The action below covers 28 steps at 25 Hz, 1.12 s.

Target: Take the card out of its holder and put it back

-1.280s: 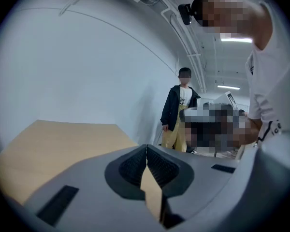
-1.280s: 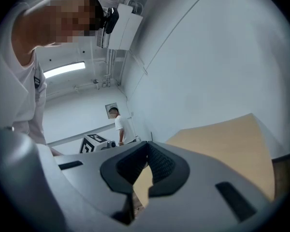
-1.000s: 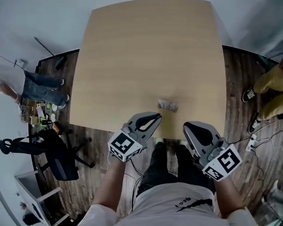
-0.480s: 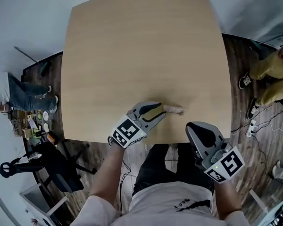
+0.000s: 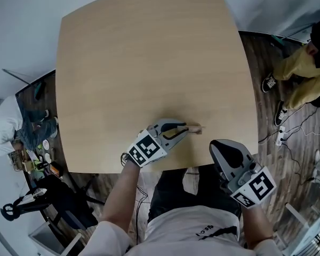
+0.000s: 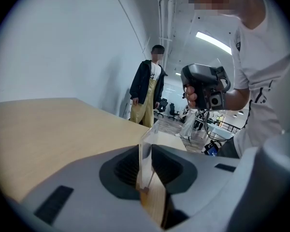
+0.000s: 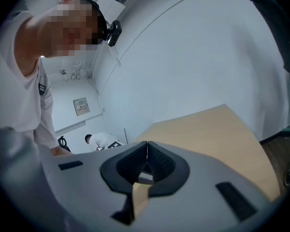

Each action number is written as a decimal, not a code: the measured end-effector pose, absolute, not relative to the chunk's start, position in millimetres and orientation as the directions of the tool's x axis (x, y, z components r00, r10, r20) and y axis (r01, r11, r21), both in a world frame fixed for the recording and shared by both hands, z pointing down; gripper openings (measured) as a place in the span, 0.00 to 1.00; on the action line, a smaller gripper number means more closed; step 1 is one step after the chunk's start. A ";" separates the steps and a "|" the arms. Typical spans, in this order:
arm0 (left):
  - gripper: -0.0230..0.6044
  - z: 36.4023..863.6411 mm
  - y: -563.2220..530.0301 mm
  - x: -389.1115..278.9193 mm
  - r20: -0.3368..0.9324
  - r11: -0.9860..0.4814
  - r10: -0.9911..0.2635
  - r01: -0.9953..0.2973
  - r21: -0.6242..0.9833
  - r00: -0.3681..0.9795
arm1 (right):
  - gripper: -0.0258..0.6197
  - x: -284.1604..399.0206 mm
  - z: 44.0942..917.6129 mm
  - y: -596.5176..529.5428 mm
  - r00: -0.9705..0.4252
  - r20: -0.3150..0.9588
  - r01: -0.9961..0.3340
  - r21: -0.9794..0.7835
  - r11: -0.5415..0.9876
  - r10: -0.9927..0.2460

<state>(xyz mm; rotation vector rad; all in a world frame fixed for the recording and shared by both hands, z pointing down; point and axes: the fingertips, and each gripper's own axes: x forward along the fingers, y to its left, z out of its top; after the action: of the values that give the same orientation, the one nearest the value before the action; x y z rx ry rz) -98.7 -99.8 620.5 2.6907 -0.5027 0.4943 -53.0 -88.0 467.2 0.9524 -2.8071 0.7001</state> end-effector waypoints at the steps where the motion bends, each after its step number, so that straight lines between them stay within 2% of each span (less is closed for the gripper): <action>1: 0.15 620.2 -99.9 -97.3 0.394 -0.874 -0.277 -0.400 0.276 0.876 | 0.06 -51.3 468.0 -88.3 -0.799 0.234 -0.599 -0.393 0.697 -0.555; 7: 0.08 614.6 -95.8 -90.2 0.380 -0.873 -0.295 -0.409 0.267 0.877 | 0.06 -46.3 466.0 -89.6 -0.798 0.240 -0.600 -0.387 0.700 -0.552; 18: 0.08 570.1 -113.1 -92.4 0.368 -0.850 -0.383 -0.479 0.218 0.847 | 0.06 -34.7 444.0 -90.7 -0.807 0.214 -0.587 -0.382 0.714 -0.550; 28: 0.08 477.4 -127.3 -94.5 0.322 -0.776 -0.521 -0.596 0.207 0.791 | 0.06 -15.2 402.3 -107.4 -0.786 0.217 -0.617 -0.343 0.708 -0.579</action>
<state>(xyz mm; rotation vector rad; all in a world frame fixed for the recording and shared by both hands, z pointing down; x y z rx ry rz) -94.5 -127.3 477.4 2.6830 -0.8579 0.3572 -15.2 -107.4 402.3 0.9885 -2.8168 0.6168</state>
